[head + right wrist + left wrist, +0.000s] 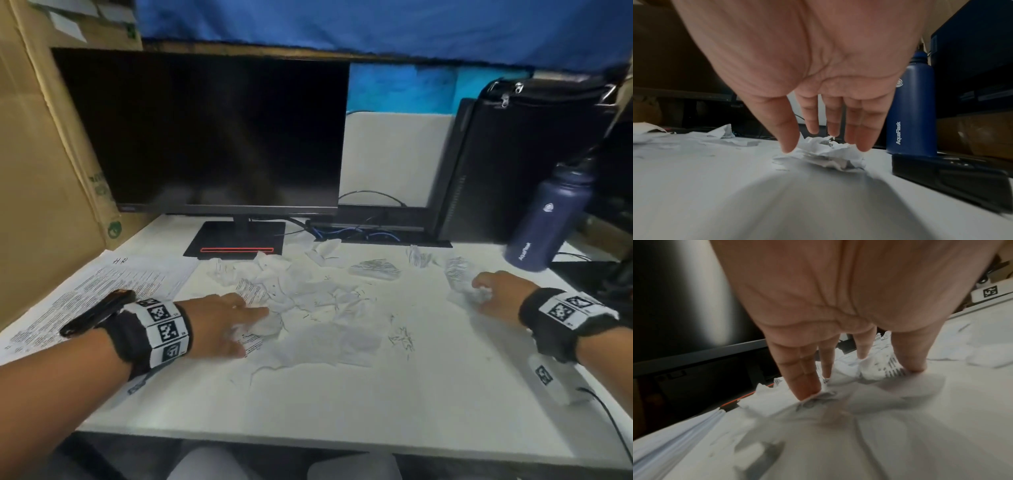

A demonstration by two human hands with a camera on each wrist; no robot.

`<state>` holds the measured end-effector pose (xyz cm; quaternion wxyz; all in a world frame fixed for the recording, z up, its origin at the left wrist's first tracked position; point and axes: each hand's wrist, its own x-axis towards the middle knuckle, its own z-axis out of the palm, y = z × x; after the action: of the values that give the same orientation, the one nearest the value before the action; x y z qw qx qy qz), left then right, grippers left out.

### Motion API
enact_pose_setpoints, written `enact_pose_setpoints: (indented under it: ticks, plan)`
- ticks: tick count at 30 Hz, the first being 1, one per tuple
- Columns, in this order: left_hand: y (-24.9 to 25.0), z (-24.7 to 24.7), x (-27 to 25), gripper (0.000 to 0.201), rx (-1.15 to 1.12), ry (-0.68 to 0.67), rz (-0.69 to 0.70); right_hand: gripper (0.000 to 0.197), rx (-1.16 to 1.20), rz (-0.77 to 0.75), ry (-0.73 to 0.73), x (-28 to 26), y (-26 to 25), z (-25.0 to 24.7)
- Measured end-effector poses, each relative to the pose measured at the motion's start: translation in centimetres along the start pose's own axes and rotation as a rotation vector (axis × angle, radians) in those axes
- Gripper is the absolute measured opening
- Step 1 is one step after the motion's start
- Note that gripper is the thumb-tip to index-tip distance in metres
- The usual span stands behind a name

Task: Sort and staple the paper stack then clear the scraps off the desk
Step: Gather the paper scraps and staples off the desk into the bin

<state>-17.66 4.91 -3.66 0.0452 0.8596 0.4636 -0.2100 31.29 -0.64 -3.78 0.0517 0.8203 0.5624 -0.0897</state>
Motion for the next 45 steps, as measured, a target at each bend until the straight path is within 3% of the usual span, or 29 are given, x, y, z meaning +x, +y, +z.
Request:
enact_pose_setpoints:
  ticks: [1,2,5,8,12,17,22,27,31,33,36,39,40,42,44,45]
  plan:
    - [0.2,0.1,0.6,0.069,0.006,0.000,0.000,0.082,-0.017,-0.017,0.004,0.4,-0.2,0.3]
    - [0.4,0.2,1.1,0.063,0.001,0.013,0.001,0.077,-0.029,-0.042,0.004,0.9,-0.3,0.6]
    - [0.4,0.0,1.9,0.045,-0.036,0.074,0.025,0.042,-0.095,-0.101,-0.050,1.2,-1.3,0.8]
    - [0.4,0.0,2.2,0.037,-0.030,0.126,0.038,0.030,-0.142,-0.153,-0.063,0.9,-3.0,1.0]
    - [-0.4,0.0,2.2,0.031,-0.040,0.268,-0.008,0.038,-0.090,-0.209,0.003,1.1,-3.9,1.3]
    - [-1.8,-1.3,1.6,0.020,-0.129,0.425,-0.031,0.029,0.147,-0.222,0.259,0.2,-4.1,-0.5]
    - [-3.1,-2.9,0.6,0.025,-0.351,0.563,-0.088,0.007,0.416,-0.174,0.372,-1.3,-4.6,-3.6]
    - [-3.1,-4.7,-0.5,0.035,-0.473,0.660,-0.245,0.006,0.577,-0.162,0.511,-2.8,-4.9,-4.8]
    - [-3.0,-4.7,-1.5,0.025,-0.714,0.725,-0.289,0.012,0.775,-0.177,0.568,-3.6,-5.1,-4.4]
    - [-3.2,-4.2,-1.7,0.033,-0.700,0.699,-0.290,0.014,0.900,-0.096,0.623,-3.9,-4.7,-4.0]
    - [-3.7,-3.5,-1.6,0.033,-0.551,0.531,-0.368,0.015,1.172,0.100,0.644,-4.9,-4.7,-3.2]
    - [-3.4,-2.7,-1.0,0.027,-0.387,0.332,-0.437,0.019,1.222,0.313,0.406,-6.3,-4.6,-2.2]
    - [-3.1,-2.5,-0.9,0.031,-0.356,0.273,-0.454,0.026,1.121,0.376,0.441,-6.1,-4.2,-1.2]
    - [-2.7,-2.1,-0.5,0.051,-0.310,0.216,-0.456,0.051,1.368,0.354,0.383,-6.2,-3.8,0.1]
    - [-2.6,-1.7,0.0,0.072,-0.262,0.187,-0.428,0.078,1.415,0.353,0.370,-7.6,-4.6,0.7]
    - [-2.5,-1.5,0.3,0.075,-0.246,0.172,-0.406,0.077,1.474,0.343,0.358,-8.4,-5.1,0.6]
